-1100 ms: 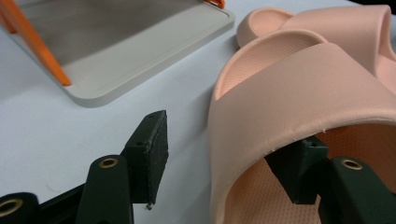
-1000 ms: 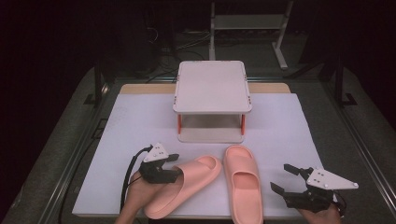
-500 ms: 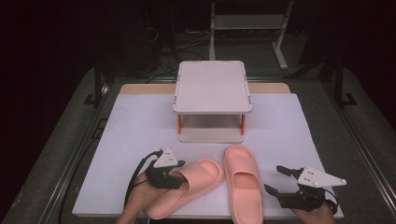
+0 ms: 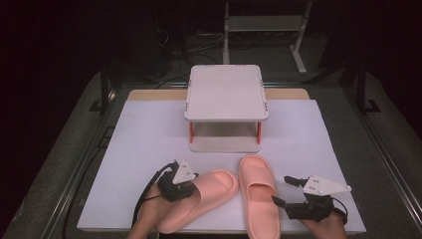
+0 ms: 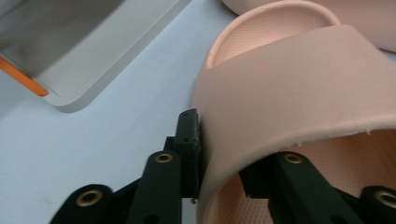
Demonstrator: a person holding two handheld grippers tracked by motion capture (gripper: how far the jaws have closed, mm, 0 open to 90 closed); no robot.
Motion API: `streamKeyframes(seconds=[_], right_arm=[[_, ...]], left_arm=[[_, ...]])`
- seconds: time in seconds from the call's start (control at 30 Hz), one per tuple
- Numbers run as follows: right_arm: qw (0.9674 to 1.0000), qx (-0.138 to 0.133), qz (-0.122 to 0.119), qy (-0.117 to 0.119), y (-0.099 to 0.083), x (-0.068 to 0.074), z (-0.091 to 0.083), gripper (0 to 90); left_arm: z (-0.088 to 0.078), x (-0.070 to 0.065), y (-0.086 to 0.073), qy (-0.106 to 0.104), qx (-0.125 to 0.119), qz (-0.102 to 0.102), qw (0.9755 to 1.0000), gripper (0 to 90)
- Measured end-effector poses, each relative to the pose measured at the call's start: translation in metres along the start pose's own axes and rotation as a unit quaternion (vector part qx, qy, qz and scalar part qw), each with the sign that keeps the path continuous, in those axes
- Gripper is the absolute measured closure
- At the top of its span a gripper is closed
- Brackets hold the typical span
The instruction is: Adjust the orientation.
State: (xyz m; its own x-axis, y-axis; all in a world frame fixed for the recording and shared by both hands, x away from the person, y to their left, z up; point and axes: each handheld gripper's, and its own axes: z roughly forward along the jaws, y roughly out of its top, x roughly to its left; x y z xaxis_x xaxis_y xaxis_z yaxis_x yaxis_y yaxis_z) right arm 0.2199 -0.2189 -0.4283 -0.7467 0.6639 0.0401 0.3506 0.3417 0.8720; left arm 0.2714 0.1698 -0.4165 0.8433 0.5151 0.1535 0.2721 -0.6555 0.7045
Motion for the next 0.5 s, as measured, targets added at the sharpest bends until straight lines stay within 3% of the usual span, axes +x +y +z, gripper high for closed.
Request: streamKeyframes(seconds=[0.5], right_arm=[[1.0000,0.002,0.001,-0.002,0.0024,0.0033,0.0079,29.5]], left_arm=[[-0.0041,0.0016,-0.0018,0.018,-0.014,-0.020,0.9995,74.6]])
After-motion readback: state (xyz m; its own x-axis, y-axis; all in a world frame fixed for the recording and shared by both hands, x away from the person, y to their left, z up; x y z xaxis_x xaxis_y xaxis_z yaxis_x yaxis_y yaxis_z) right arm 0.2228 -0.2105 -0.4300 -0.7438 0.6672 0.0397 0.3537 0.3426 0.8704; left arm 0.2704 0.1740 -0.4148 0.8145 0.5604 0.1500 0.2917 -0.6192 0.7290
